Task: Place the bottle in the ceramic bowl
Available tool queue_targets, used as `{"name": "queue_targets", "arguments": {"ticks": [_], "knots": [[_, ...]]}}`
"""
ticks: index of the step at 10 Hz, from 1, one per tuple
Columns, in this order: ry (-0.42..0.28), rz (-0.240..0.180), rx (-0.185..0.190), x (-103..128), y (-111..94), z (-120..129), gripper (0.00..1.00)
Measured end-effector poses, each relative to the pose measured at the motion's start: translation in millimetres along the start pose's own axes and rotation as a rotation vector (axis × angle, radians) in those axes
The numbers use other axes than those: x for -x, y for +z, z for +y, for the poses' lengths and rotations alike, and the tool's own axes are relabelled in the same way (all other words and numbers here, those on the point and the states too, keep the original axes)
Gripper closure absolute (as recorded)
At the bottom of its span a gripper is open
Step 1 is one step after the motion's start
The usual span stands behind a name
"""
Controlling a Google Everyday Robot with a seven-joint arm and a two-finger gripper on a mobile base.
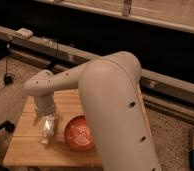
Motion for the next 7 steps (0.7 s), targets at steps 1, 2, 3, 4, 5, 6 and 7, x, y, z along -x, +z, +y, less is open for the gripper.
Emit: {"name": "queue_targets", "arguments": {"ticks": [1,2,3,4,5,6,7], "knots": [[-0.008,0.001,-0.005,3.9,10.0,3.0,0.20],[-0.015,0.001,-0.009,7.8,19.4,6.7,0.20],[-0.013,0.002,-0.011,10.8,24.7,7.0,0.20],[-0.001,0.005,-0.012,17.1,30.5,4.0,0.20],[0.007,0.008,-0.016,20.8,35.4,0.2,0.20],[0.007,0.008,-0.021,23.1,39.1,-1.0,0.20],[0.004,0.003,-0.025,26.0,43.3,0.0,0.20]]}}
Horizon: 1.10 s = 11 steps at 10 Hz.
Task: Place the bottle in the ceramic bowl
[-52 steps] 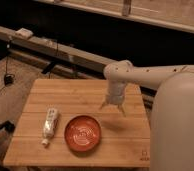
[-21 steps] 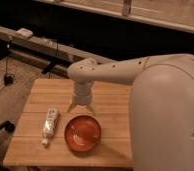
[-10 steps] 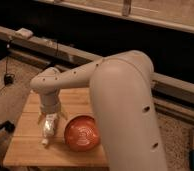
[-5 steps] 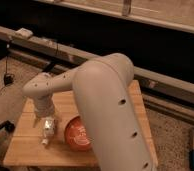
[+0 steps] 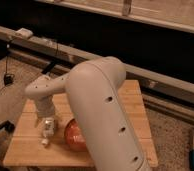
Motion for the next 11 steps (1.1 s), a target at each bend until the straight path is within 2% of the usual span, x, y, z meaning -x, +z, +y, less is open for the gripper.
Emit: {"name": "queue_targets", "arguments": {"ticks": [1,2,3,6,8,9,11], "knots": [[0.006,-0.005,-0.005,2.4,4.2,0.2,0.22],[0.016,-0.011,-0.010,5.2,8.1,-0.9,0.30],[0.026,-0.014,-0.016,7.0,12.0,-2.6,0.42],[0.044,-0.015,-0.013,8.8,11.9,-6.7,0.71],[0.058,-0.017,0.006,8.3,-12.4,-14.0,0.92],[0.061,-0.016,0.015,7.1,-26.2,-17.1,0.98],[0.072,-0.014,0.044,3.7,-64.5,-29.9,1.00]]}}
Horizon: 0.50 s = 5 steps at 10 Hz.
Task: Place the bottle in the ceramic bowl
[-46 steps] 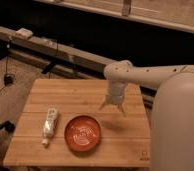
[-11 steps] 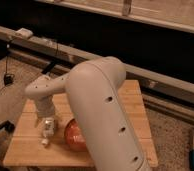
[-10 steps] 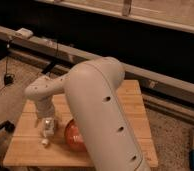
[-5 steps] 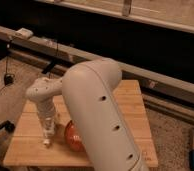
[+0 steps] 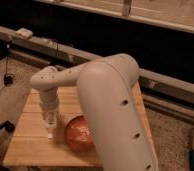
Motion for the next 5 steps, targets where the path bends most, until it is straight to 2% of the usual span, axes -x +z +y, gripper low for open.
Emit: {"name": "queue_targets", "arguments": {"ticks": [2,3,5], "knots": [[0.022,-0.011,0.020,-0.8,-37.7,-26.1,1.00],[0.038,-0.015,0.017,-0.1,-49.3,-45.1,1.00],[0.080,-0.018,-0.007,1.9,-56.7,-84.3,1.00]]}}
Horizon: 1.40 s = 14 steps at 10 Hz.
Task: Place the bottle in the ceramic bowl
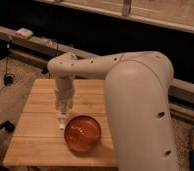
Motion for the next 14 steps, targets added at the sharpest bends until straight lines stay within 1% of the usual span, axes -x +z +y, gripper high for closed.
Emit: {"name": "queue_targets", "arguments": {"ticks": [1,2,4,5,6,7,9,10,11,12,13,14], "knots": [[0.026,0.004,-0.020,1.9,1.6,-21.7,1.00],[0.041,0.003,-0.032,2.1,3.4,-37.5,1.00],[0.061,0.009,-0.052,-5.6,10.7,-64.2,1.00],[0.071,0.016,-0.059,-11.6,18.3,-80.0,0.96],[0.077,0.024,-0.063,-16.2,22.5,-89.4,0.90],[0.088,0.037,-0.066,-24.4,27.2,-103.9,0.78],[0.103,0.064,-0.071,-39.9,31.8,-123.6,0.57],[0.104,0.076,-0.073,-46.4,34.4,-126.6,0.49],[0.102,0.092,-0.073,-54.4,37.7,-127.5,0.37],[0.094,0.103,-0.073,-61.6,39.0,-125.4,0.28],[0.081,0.110,-0.072,-69.0,39.8,-121.3,0.22],[0.063,0.114,-0.069,-77.1,39.7,-114.7,0.20]]}}
